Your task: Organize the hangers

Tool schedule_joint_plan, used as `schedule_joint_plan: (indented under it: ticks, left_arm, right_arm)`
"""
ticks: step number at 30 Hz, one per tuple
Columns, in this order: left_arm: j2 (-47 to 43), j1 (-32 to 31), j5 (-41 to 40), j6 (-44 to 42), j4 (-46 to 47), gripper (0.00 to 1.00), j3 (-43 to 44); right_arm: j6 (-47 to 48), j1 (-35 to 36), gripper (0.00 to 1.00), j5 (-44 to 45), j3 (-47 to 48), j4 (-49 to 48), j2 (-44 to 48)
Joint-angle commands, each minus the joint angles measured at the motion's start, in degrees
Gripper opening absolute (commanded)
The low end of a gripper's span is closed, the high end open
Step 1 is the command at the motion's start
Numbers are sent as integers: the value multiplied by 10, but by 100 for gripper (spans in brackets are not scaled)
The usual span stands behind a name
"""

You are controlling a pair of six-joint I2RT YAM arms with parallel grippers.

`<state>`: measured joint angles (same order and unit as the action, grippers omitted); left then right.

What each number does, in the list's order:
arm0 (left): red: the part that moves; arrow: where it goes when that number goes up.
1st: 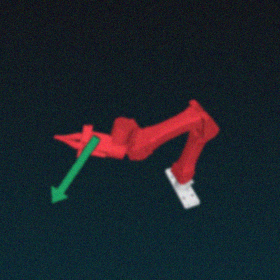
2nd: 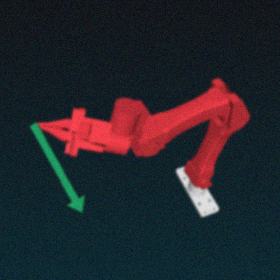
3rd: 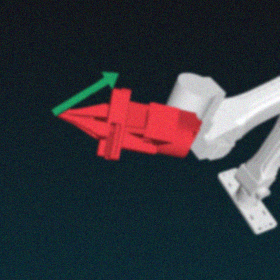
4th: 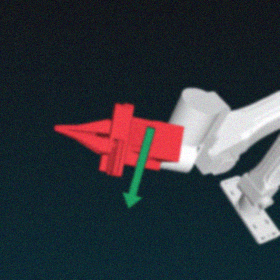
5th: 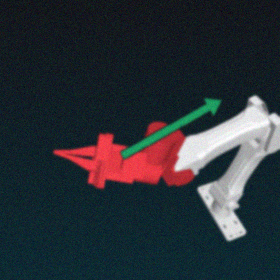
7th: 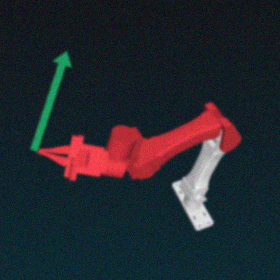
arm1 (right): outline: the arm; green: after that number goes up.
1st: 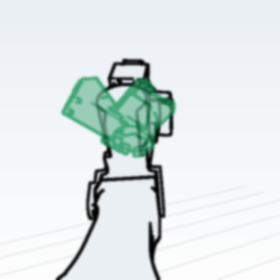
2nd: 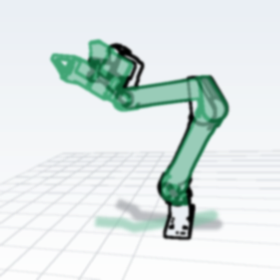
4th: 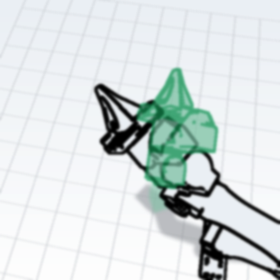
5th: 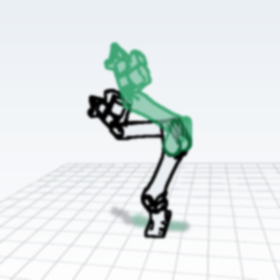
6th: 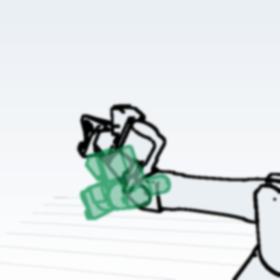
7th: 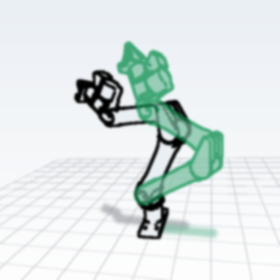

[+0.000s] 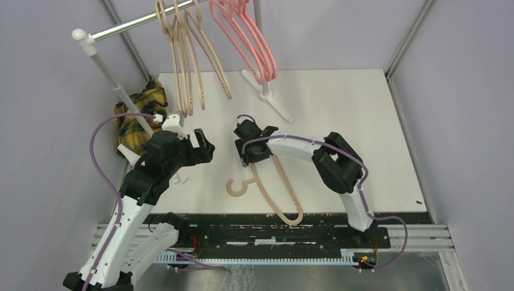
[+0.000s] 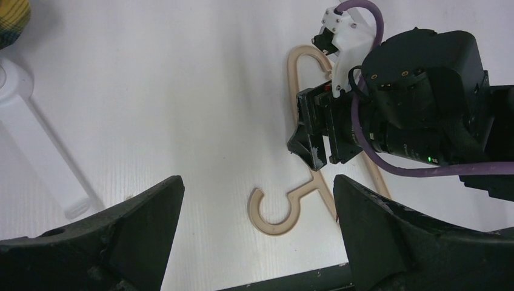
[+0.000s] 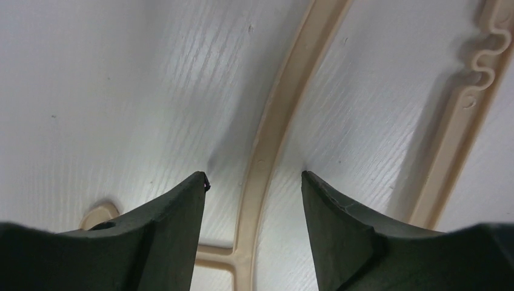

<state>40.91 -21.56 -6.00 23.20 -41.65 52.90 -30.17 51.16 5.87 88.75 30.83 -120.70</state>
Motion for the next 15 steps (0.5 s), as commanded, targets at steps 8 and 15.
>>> schedule_joint_plan:
  ticks: [8, 15]
  left_arm:
    - [-16, 1, 14, 28, 30, 99, -15]
    - [-22, 1, 12, 26, 21, 99, -4]
  right_arm:
    - [-5, 51, 61, 168, 18, 38, -80]
    - [-16, 43, 49, 165, -19, 27, -82]
